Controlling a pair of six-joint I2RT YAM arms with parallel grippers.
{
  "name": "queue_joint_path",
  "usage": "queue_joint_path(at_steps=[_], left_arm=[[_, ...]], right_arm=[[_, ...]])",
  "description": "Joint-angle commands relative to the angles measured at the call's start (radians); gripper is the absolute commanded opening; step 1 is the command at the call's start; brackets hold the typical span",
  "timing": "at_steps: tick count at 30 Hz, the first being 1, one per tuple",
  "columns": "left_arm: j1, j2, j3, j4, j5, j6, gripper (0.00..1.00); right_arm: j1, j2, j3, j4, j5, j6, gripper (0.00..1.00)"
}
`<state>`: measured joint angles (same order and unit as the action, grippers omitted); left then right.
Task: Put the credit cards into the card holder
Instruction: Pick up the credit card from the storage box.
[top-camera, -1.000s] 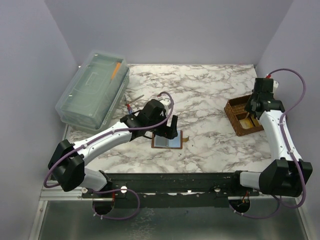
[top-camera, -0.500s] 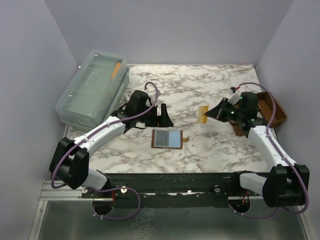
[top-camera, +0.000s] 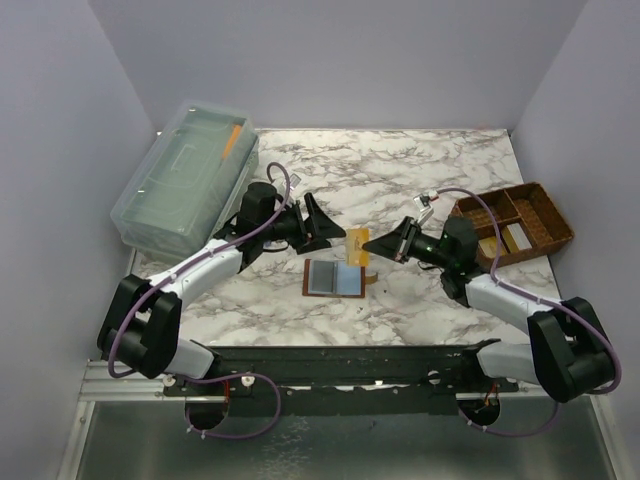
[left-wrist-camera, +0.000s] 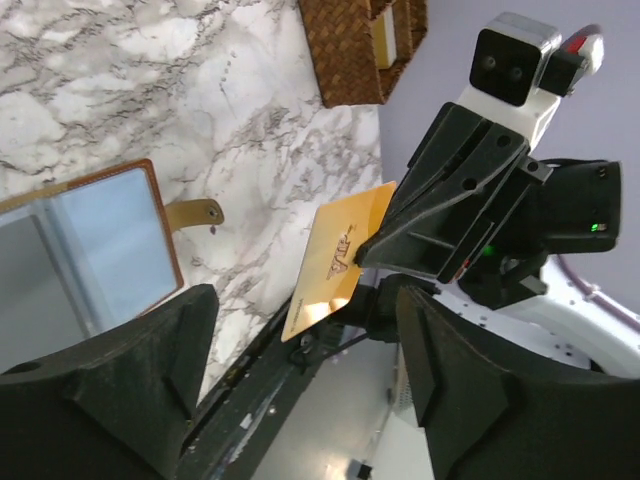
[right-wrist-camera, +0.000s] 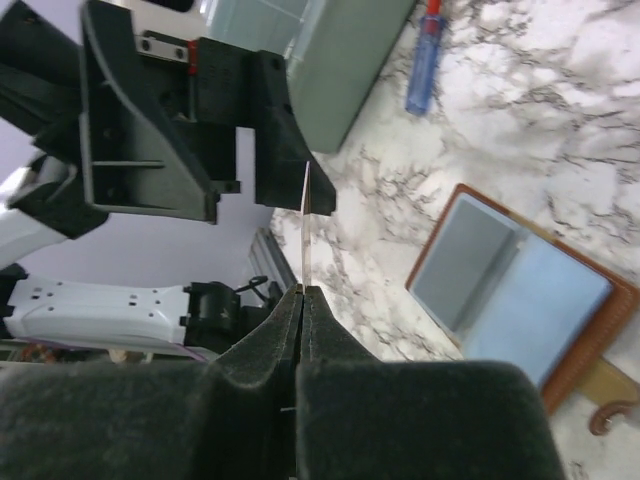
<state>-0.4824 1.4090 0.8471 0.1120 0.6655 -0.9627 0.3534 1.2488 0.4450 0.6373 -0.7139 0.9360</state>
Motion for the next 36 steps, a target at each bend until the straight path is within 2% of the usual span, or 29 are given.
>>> queue_joint_path(at_steps=[1, 8, 14, 25, 33, 36], left_arm=[[0.005, 0.007, -0.035, 0.185, 0.084, -0.134, 0.73], [-0.010, 0.056, -0.048, 0.323, 0.126, -0.190, 0.47], [-0.038, 0.079, -0.054, 0.368, 0.122, -0.205, 0.35], [-0.073, 0.099, -0.068, 0.402, 0.125, -0.212, 0.31], [-0.074, 0.099, -0.081, 0.411, 0.125, -0.220, 0.36], [-0.074, 0.104, -0.078, 0.413, 0.128, -0.225, 0.32]], right_arm=[[0.025, 0.016, -0.041, 0.278, 0.031, 0.100, 0.00], [0.033, 0.014, -0.064, 0.335, 0.063, 0.118, 0.00], [0.034, 0.004, -0.096, 0.390, 0.105, 0.149, 0.00], [0.035, 0.004, -0.152, 0.469, 0.177, 0.188, 0.00], [0.035, 0.004, -0.165, 0.495, 0.194, 0.210, 0.00], [0.035, 0.003, -0.166, 0.493, 0.200, 0.220, 0.00]])
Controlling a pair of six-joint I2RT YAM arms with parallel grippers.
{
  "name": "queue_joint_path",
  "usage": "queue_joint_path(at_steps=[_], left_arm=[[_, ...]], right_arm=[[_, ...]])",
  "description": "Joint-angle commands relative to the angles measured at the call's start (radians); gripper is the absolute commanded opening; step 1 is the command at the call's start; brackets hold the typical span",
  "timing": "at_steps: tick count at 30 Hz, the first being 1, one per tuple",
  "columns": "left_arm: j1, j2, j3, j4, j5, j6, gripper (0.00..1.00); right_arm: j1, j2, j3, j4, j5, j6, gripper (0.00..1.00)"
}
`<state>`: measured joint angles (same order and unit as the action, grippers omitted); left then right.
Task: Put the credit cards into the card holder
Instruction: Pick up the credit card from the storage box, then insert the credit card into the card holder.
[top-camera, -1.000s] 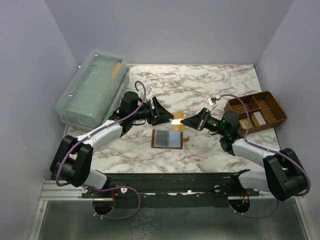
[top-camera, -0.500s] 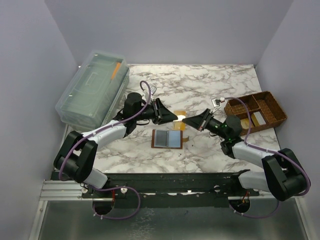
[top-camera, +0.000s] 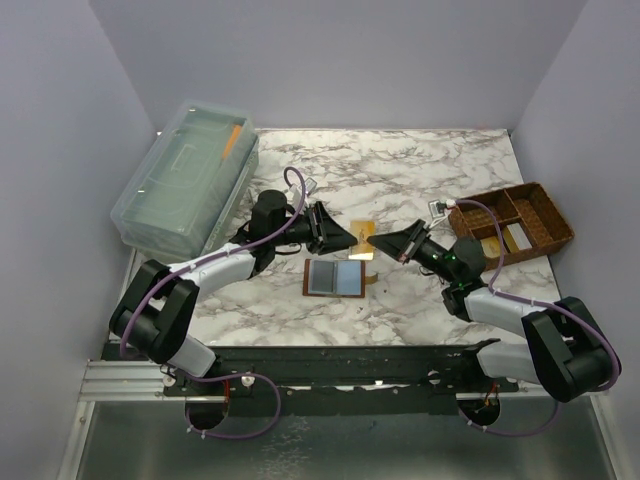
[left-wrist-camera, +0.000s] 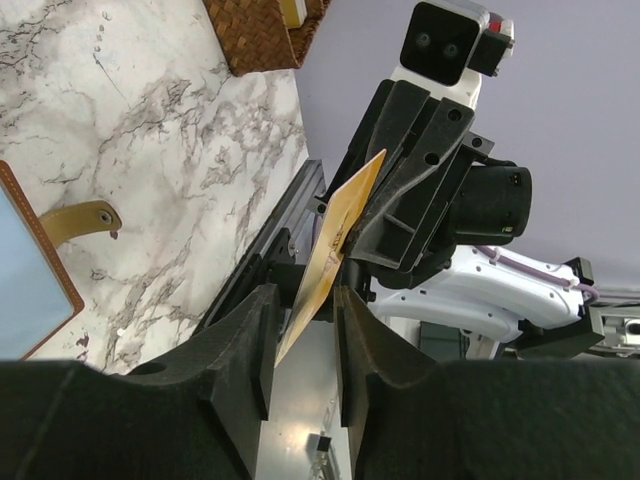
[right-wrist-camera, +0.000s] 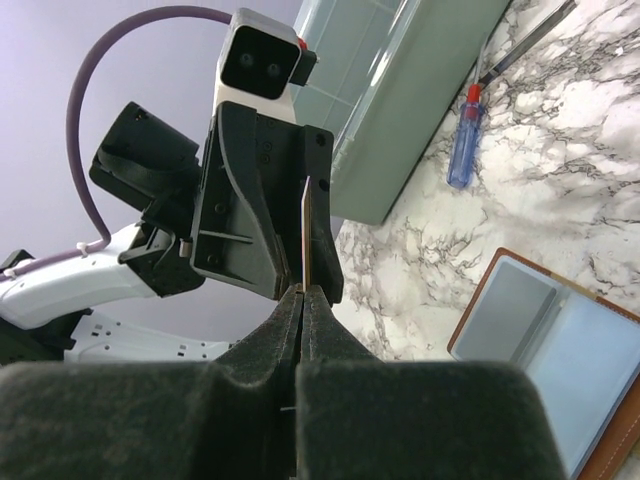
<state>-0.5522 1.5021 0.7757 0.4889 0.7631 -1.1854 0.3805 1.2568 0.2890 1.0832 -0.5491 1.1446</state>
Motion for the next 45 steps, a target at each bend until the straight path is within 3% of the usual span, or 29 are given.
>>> queue_joint_path(at_steps=[1, 7, 10, 15, 19, 25, 28, 35, 45], left_arm=[[-0.005, 0.015, -0.004, 0.037, 0.032, 0.000, 0.30], [-0.001, 0.057, 0.026, 0.028, 0.060, 0.040, 0.01], [0.012, 0.060, 0.048, -0.128, 0.055, 0.160, 0.00], [0.019, 0.060, 0.198, -0.687, -0.117, 0.565, 0.00], [0.034, 0.080, 0.238, -0.863, -0.147, 0.705, 0.00], [0.035, 0.141, 0.256, -0.901, -0.125, 0.733, 0.00], [0.037, 0.169, 0.257, -0.901, -0.135, 0.730, 0.00], [0.044, 0.199, 0.258, -0.896, -0.113, 0.736, 0.00], [0.081, 0.202, 0.229, -0.887, -0.062, 0.736, 0.00]], right_arm=[[0.009, -0.007, -0.009, 0.047, 0.034, 0.012, 0.00], [0.017, -0.019, -0.001, -0.039, 0.041, -0.021, 0.01], [0.017, -0.050, 0.019, -0.226, 0.054, -0.098, 0.16], [0.017, -0.092, 0.066, -0.517, 0.084, -0.253, 0.38], [0.016, -0.042, 0.119, -0.657, 0.047, -0.360, 0.43], [0.021, 0.120, 0.213, -0.738, -0.069, -0.434, 0.41], [0.038, 0.182, 0.244, -0.728, -0.086, -0.433, 0.34], [0.053, 0.319, 0.285, -0.696, -0.081, -0.418, 0.12], [0.054, 0.384, 0.234, -0.665, -0.004, -0.402, 0.04]])
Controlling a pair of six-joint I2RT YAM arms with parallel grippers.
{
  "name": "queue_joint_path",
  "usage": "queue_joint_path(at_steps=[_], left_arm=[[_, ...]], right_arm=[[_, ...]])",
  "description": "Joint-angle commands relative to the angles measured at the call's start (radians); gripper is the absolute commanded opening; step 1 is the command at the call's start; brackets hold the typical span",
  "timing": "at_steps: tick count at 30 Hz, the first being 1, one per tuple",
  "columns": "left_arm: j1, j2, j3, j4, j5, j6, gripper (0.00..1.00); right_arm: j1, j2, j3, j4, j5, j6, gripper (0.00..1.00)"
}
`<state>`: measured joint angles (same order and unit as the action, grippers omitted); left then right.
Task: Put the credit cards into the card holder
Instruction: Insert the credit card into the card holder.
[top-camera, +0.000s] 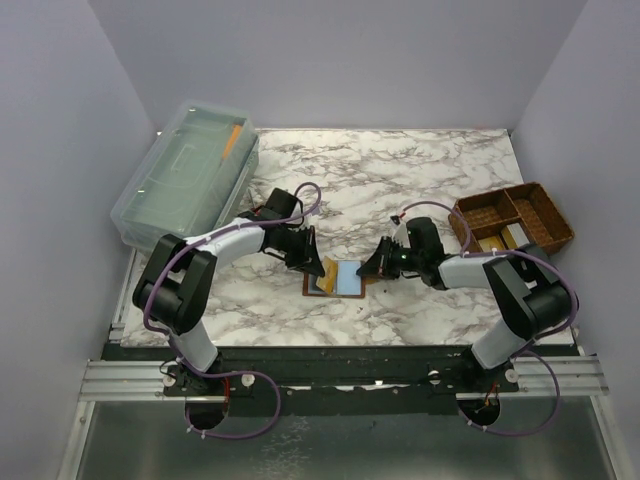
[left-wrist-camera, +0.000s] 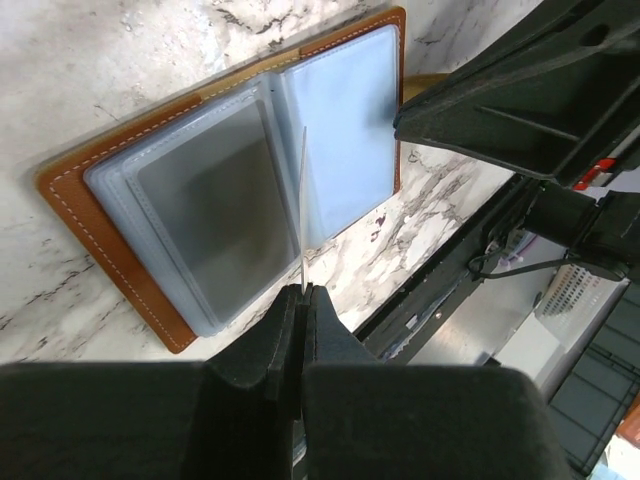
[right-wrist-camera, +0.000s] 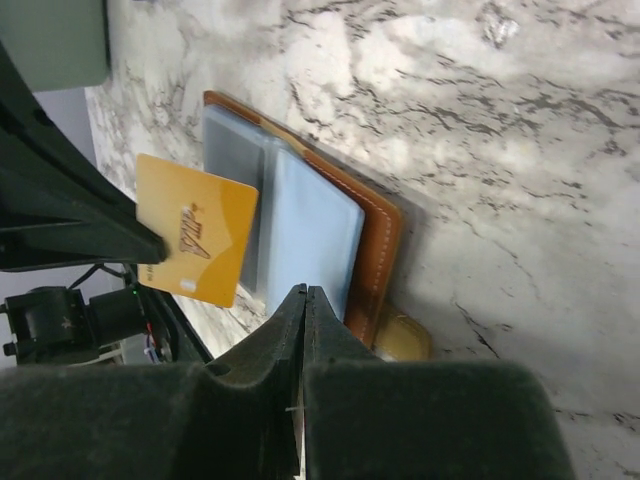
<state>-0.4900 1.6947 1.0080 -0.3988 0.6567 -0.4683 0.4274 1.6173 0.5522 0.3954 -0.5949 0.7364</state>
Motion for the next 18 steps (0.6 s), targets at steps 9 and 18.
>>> queue_joint_path(at_steps=[9, 18], left_arm=[[0.033, 0.015, -0.037, 0.038, 0.124, 0.015, 0.00], [0.034, 0.038, -0.057, 0.060, 0.148, 0.005, 0.00]], right_arm=[[0.007, 0.056, -0.049, 0.024, 0.063, 0.026, 0.03], [0.006, 0.062, -0.048, 0.013, 0.069, 0.018, 0.02]])
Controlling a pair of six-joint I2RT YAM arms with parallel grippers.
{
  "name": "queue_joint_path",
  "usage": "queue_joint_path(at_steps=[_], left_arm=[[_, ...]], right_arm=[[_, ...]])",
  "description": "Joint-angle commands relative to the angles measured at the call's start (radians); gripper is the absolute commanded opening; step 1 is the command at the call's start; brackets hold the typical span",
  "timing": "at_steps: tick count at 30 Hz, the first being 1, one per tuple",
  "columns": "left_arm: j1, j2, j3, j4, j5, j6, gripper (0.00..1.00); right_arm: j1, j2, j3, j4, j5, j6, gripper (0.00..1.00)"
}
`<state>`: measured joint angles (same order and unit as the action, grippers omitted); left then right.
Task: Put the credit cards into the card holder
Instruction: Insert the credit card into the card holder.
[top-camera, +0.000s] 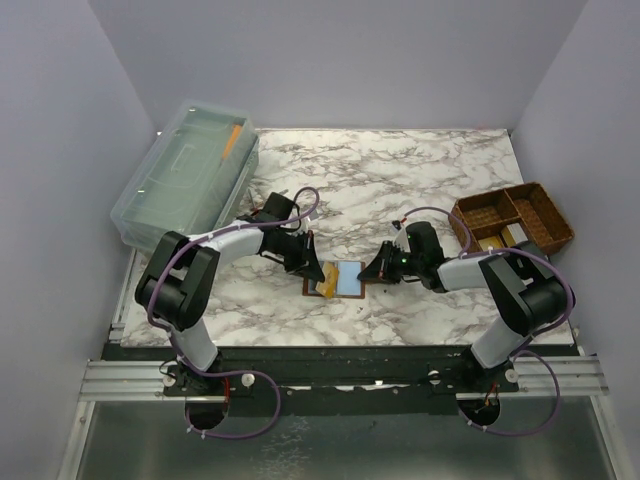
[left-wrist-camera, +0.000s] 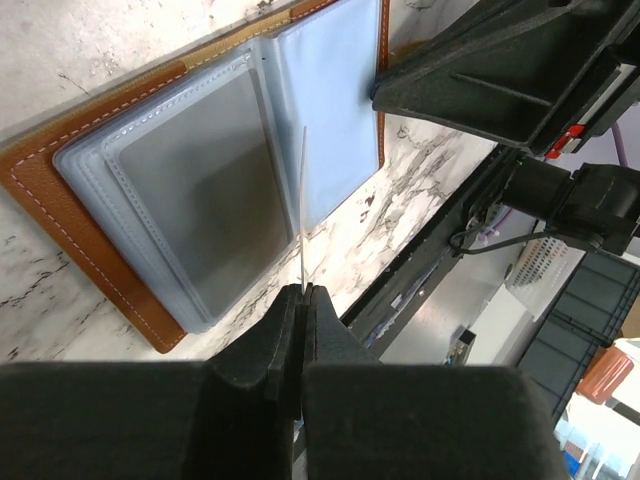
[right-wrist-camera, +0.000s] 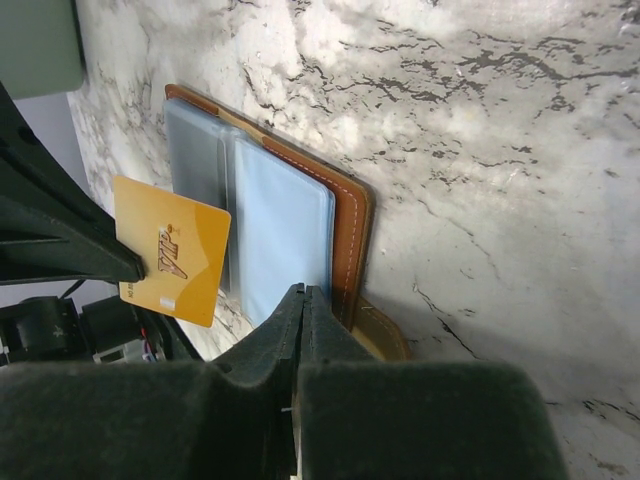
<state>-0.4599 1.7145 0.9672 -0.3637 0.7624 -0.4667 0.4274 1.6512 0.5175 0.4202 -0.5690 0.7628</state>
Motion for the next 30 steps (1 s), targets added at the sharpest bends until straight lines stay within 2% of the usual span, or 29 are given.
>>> queue_joint_path(at_steps=[1, 19, 30], left_arm=[[0.005, 0.020, -0.018, 0.026, 0.041, 0.002, 0.00], [0.004, 0.091, 0.001, 0.057, 0.066, -0.002, 0.00], [0.004, 0.136, 0.011, 0.102, 0.044, -0.061, 0.00]], right_arm=[[0.005, 0.027, -0.013, -0.011, 0.042, -0.007, 0.02], [0.007, 0.023, -0.012, -0.004, 0.035, -0.008, 0.01], [0.007, 0.033, -0.017, 0.014, 0.025, -0.009, 0.01]])
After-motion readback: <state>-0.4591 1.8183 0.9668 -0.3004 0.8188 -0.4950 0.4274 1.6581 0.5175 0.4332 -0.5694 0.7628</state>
